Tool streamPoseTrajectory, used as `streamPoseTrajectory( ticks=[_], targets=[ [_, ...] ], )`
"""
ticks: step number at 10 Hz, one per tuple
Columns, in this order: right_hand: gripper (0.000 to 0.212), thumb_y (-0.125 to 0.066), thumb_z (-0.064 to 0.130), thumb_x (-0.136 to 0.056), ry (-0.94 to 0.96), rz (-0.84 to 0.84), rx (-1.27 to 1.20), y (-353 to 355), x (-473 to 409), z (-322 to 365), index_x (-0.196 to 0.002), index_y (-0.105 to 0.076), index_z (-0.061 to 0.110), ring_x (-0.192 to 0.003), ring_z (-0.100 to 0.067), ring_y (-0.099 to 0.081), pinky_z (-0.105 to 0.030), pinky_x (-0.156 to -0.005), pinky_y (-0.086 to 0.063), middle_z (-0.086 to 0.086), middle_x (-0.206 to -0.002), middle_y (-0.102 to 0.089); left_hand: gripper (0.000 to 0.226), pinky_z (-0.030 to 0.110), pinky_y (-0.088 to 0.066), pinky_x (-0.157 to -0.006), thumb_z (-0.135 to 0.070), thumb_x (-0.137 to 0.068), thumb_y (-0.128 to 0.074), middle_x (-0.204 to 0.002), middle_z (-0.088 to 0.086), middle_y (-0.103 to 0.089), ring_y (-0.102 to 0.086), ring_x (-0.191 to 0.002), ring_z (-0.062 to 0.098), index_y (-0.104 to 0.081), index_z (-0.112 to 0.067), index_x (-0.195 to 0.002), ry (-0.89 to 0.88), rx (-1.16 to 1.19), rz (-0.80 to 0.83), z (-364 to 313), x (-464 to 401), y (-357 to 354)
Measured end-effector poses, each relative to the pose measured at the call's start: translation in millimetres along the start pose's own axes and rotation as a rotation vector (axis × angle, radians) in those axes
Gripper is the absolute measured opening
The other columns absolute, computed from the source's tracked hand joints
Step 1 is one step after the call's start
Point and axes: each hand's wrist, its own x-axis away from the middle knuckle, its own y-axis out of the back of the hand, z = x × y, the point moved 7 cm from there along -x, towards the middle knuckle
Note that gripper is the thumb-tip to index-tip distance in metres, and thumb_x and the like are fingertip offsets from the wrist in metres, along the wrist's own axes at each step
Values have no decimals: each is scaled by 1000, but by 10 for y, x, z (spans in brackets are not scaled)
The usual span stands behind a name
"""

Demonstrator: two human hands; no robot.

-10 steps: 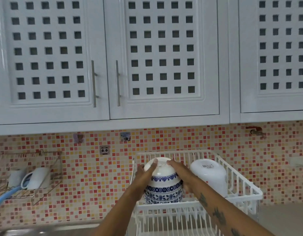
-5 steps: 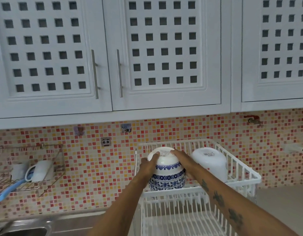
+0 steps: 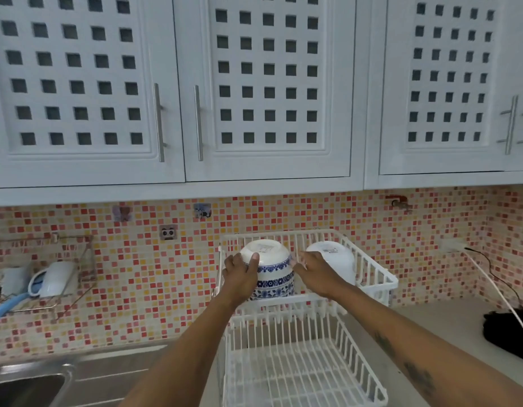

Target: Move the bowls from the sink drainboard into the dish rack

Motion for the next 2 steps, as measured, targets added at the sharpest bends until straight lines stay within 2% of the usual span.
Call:
streamPoseTrajectory(
  ticks=[1, 2],
  targets=[
    [52, -36, 48, -98, 17, 10, 151, 38, 205, -153, -144, -37, 23, -144, -25, -27, -40, -116, -27, -9, -158, -21, 62, 46, -24, -119, -44, -104, -34, -158, 20, -19, -18, -147, 36, -30, -2, -149, -64, -72, -57, -71, 236, 42],
    [58, -38, 41, -100, 100, -42, 302, 120, 471, -188, -151, -28, 17, -147, -23, -22, -36, -119, -19, -5, -161, -16, 60, 49, -28, -116, -45, -104, -34, -161, 16, -14, -15, -149, 35, -28, -7, -151, -106, -172, -24, -155, 466, -51]
  ],
)
